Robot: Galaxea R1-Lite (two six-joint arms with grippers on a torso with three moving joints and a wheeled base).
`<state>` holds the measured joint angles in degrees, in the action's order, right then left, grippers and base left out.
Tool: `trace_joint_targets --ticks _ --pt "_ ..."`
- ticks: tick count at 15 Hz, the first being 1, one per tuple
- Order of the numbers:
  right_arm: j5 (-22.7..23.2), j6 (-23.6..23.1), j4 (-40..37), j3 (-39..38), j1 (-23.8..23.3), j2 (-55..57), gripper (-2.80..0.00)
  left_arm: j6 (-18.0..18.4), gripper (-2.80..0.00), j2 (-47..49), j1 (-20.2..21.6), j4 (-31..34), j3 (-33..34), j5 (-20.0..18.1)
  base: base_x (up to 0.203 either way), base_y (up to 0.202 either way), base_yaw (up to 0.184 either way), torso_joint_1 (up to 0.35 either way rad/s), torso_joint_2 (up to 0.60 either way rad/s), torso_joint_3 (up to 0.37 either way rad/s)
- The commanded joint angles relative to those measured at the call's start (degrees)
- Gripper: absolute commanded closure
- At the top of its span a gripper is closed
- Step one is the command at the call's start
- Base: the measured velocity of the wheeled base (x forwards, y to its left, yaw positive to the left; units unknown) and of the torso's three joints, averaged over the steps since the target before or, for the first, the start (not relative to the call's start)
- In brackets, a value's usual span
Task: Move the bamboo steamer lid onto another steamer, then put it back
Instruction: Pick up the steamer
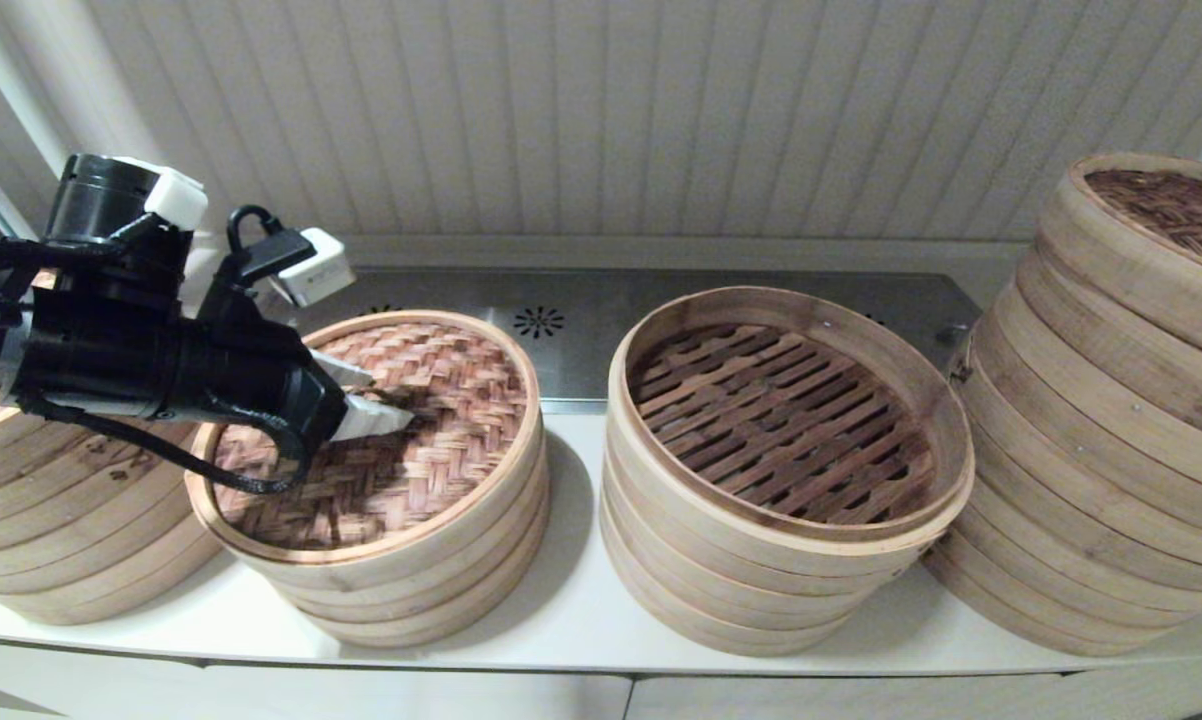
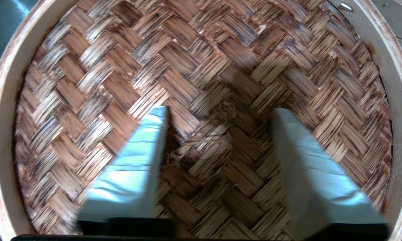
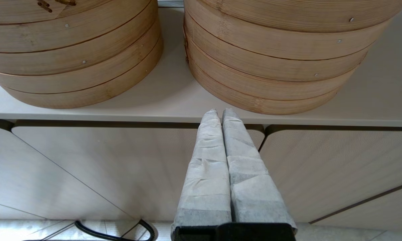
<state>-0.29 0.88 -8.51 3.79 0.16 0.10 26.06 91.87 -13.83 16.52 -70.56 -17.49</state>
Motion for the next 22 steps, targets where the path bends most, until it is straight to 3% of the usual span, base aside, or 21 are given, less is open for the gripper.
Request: trace_joint_targets --ticks 1,11,16,22 --pt "0.0 0.0 0.0 0.0 0.0 0.1 0.0 0.1 0.0 -0.3 0.5 0.0 0.1 0.1 0.0 0.0 0.0 0.0 0.0 0.0" --pt "0.0 0.0 -0.2 0.0 0.0 0.1 0.0 -0.4 0.0 -1.7 3.0 -0.6 0.3 -1.1 0.0 0.0 0.0 0.0 0.0 0.0" --pt "0.0 0.0 0.0 0.0 0.0 0.1 0.0 -5.6 0.0 -2.9 3.0 -4.7 -0.6 -1.1 0.0 0.0 0.0 0.0 0.0 0.0" --pt "0.0 0.0 0.0 0.0 0.0 0.1 0.0 -5.7 0.0 -3.5 3.0 -4.7 0.2 -1.1 0.0 0.0 0.0 0.0 0.0 0.0"
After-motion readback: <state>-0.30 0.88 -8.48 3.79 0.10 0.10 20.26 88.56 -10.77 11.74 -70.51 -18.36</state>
